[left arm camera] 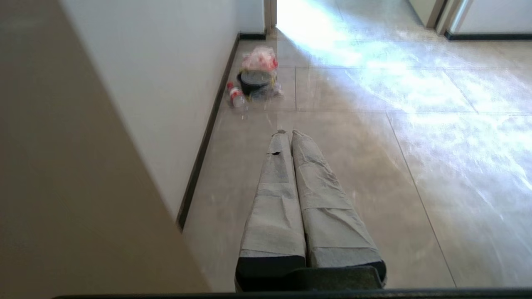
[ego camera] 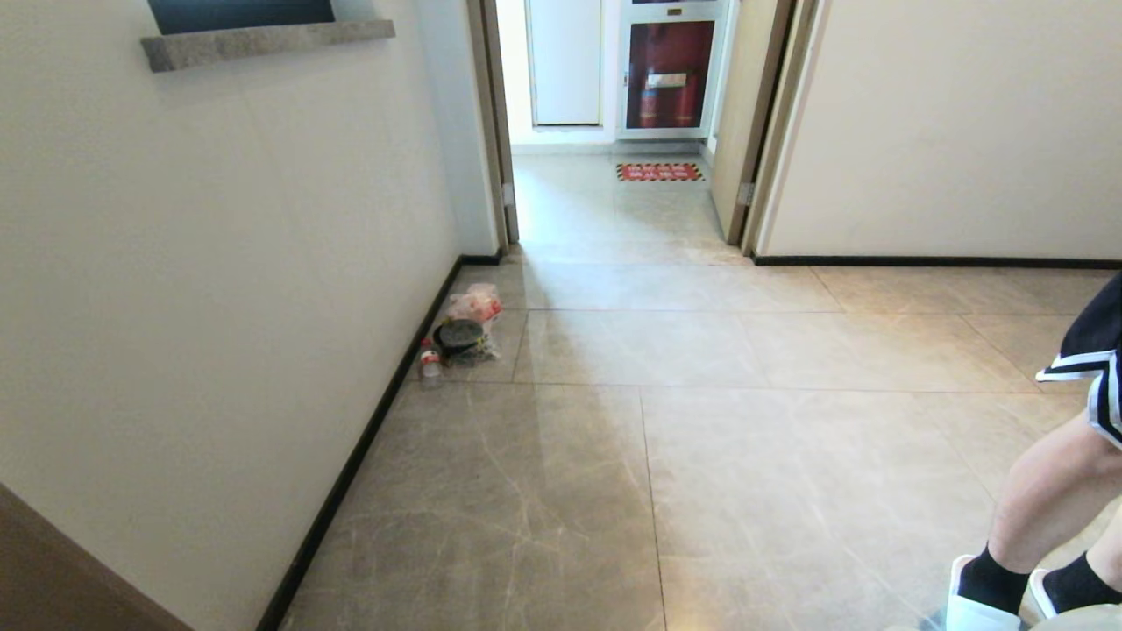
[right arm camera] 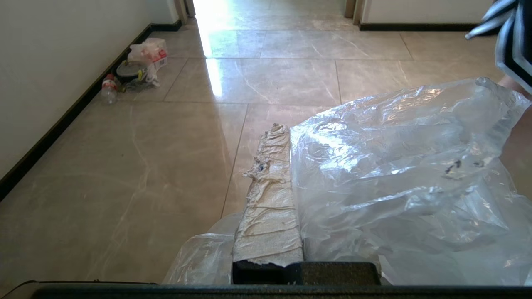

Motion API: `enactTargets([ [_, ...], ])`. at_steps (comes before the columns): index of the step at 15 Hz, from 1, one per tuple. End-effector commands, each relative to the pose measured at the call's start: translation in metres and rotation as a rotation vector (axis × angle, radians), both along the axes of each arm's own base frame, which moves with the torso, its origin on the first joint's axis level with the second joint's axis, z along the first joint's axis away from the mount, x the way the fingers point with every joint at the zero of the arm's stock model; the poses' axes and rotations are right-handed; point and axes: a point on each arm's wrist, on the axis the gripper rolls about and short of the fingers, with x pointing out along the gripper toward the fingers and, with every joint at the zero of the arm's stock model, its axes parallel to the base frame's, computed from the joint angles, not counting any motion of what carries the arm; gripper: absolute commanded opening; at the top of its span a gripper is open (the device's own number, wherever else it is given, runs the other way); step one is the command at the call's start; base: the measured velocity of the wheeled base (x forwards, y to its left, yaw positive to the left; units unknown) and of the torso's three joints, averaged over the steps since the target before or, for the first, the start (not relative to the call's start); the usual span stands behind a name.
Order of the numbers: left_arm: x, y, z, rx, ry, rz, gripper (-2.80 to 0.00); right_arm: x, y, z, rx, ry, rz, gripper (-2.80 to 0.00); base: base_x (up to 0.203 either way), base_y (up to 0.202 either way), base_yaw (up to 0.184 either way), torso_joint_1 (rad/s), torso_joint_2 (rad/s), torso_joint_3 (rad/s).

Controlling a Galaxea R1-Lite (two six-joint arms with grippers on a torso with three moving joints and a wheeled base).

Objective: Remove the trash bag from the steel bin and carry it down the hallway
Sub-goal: Put the trash bag at the door

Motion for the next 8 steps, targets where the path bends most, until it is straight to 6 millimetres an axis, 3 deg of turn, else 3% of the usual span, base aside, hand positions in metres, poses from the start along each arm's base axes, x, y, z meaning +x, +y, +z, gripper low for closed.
enactTargets([
  [1,0.0001,0.0000,-0.0004,-0.001,0.002,0.000,-2.80,0.0002,0.0000,-0.0003,-0.001,0.002,0.001,-2.80,0.195,0.000,0.000,0.007,-0.01,-0.002],
  [8,0.0001,0.0000,-0.0004,-0.001,0.002,0.000,-2.80,0.0002,0.0000,-0.0003,-0.001,0.002,0.001,-2.80,0.192,0.000,0.001,0.002,0.00,0.004],
])
